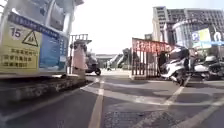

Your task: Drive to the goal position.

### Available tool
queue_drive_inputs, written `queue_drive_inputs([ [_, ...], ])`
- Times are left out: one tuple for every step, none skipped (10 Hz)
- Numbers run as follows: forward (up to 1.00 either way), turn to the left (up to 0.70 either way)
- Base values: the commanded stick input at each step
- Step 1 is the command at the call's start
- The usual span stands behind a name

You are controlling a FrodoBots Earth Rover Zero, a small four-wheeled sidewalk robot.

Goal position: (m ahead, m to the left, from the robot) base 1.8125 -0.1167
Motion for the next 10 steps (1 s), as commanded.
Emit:
queue_drive_inputs([
  [0.70,0.03],
  [0.70,0.00],
  [0.70,0.00],
  [0.70,0.00],
  [0.70,0.00],
  [0.70,0.00],
  [0.70,0.00],
  [0.70,0.00],
  [0.70,0.00],
  [0.70,0.00],
])
